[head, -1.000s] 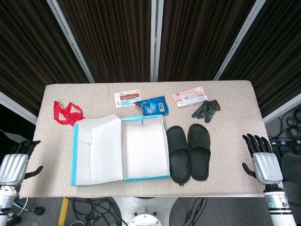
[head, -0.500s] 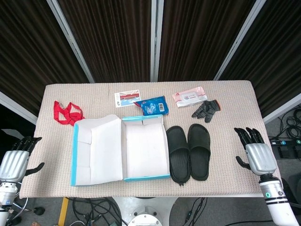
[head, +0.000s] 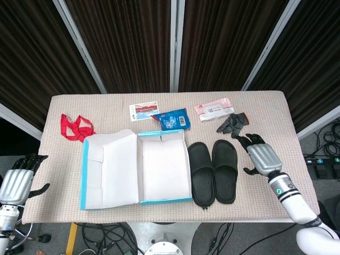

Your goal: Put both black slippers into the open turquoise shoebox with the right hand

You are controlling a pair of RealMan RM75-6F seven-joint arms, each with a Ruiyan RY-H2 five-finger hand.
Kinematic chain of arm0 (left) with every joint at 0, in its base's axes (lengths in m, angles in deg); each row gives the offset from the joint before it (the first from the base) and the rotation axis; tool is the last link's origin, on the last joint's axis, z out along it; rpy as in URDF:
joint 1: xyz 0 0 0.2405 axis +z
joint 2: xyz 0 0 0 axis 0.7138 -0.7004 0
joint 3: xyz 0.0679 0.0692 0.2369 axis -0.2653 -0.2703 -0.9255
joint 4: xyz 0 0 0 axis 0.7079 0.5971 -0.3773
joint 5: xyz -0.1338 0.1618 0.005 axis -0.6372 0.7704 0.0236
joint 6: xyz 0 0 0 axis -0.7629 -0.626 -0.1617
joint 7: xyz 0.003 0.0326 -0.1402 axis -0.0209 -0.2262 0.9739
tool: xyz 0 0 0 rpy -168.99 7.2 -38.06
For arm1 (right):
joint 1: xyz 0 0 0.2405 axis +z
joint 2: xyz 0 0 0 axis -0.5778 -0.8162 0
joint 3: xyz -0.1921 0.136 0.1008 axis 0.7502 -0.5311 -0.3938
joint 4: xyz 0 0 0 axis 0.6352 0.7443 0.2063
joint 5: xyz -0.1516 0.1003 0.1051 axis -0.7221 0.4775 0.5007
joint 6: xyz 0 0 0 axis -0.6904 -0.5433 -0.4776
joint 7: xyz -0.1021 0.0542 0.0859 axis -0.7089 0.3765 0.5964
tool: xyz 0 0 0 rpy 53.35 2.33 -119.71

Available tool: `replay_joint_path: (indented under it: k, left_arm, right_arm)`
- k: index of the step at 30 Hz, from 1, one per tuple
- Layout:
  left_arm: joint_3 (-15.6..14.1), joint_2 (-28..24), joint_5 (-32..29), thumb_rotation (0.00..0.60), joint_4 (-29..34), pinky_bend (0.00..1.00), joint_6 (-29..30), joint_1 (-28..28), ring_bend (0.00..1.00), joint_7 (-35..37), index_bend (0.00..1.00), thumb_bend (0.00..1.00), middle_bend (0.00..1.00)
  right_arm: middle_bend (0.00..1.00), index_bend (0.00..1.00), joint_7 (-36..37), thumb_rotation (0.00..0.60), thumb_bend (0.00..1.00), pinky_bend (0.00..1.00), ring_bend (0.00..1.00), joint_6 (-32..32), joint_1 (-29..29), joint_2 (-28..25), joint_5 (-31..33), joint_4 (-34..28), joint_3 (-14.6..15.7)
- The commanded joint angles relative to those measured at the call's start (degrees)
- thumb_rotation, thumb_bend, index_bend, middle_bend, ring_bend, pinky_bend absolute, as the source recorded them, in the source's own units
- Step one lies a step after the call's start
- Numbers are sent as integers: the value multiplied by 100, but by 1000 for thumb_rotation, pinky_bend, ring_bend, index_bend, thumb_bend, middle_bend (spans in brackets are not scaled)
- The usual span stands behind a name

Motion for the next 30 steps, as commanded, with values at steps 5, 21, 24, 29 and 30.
replay_joint_path:
  k: [5,21,24,29,30]
  left_arm:
    - [-41,-16,95,600,-45,177,36,3,128,182,187,175,189]
    - [-77,-84,357,600,-303,177,349,52,129,706,199,176,229]
    - [-88,-86,341,600,-325,177,330,58,130,790,199,176,230]
    - [-114,-71,290,600,-385,179,225,48,130,862,199,176,229]
    - [-115,-66,282,600,-396,184,218,49,129,875,201,176,230]
  right_arm:
    - [94,0,-1079,600,31,0,0,733,1327,171,1890,123,191]
    - [96,0,-1712,600,7,0,0,821,3157,965,4400,561,789]
    - [96,0,-1655,600,3,0,0,935,3331,1063,4591,681,879]
    - [98,0,-1622,600,2,0,0,916,3542,1301,4700,899,1054]
    - [100,0,-1605,600,2,0,0,899,3564,1357,4701,945,1071]
